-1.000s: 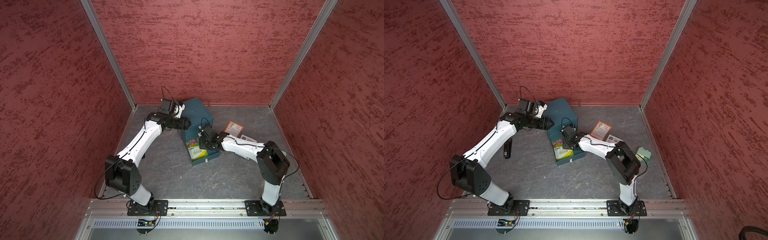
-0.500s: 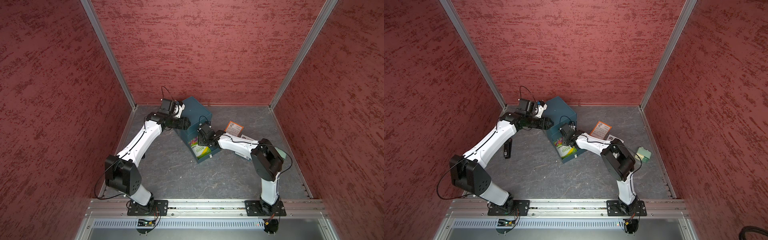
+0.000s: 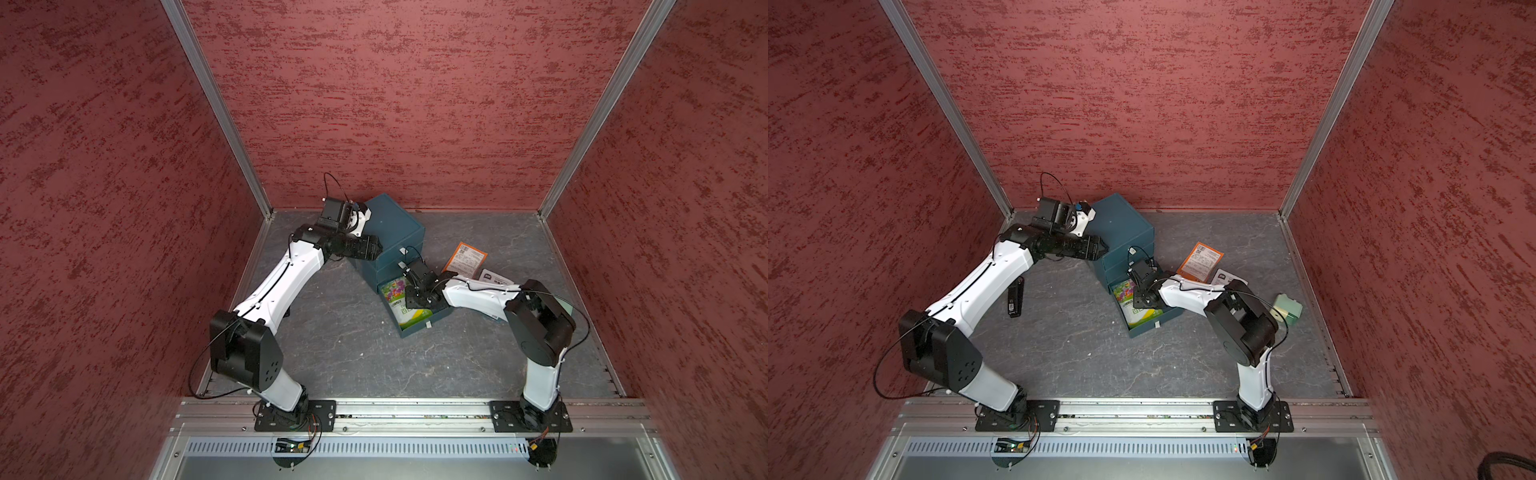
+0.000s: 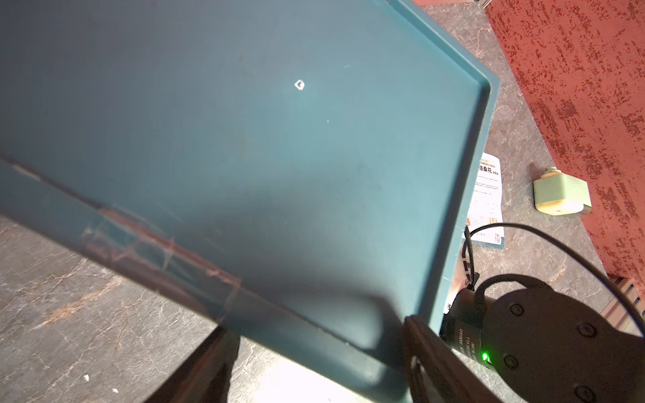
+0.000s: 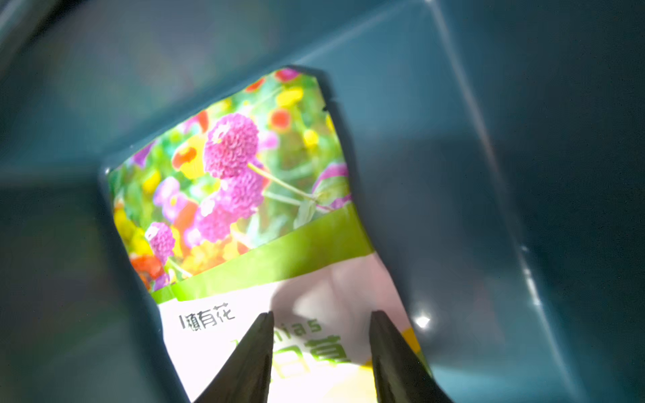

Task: Take the seed bags out of the drawer
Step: Adjust the drawer in the storage box, then pick up the seed packet from the drawer.

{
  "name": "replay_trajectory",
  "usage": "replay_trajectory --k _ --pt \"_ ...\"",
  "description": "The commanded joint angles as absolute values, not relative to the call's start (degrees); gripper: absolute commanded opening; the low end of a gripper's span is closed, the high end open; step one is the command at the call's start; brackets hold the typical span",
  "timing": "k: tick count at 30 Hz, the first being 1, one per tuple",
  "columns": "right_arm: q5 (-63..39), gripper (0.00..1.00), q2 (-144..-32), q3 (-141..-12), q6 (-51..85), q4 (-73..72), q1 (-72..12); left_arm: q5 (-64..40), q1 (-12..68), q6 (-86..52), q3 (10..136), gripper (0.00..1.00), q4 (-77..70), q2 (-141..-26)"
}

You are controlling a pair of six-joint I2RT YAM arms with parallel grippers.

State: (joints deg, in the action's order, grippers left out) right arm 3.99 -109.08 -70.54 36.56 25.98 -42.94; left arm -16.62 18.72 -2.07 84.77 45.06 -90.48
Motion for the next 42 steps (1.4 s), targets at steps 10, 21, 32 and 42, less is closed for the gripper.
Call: replay_trajectory --k 10,21,32,42 --pt "8.79 0.67 -107.43 -75.81 32.92 26.95 -40.6 -19.43 19.86 0.04 83.86 0.78 49.68 -89.87" --pt "-2.68 0.76 -113.57 -78.96 29.58 28.71 -37.53 -19.49 19.78 0.4 83.94 0.77 49.65 -90.57" --pt "-12.64 0.8 -118.95 -80.84 26.19 29.71 -37.44 -19.6 19.65 0.8 84.55 0.76 50.3 -91.65" --pt "-17.58 0.77 -121.15 -82.37 21.52 31.54 -37.53 -19.86 19.78 0.9 84.99 0.76 50.46 -92.41"
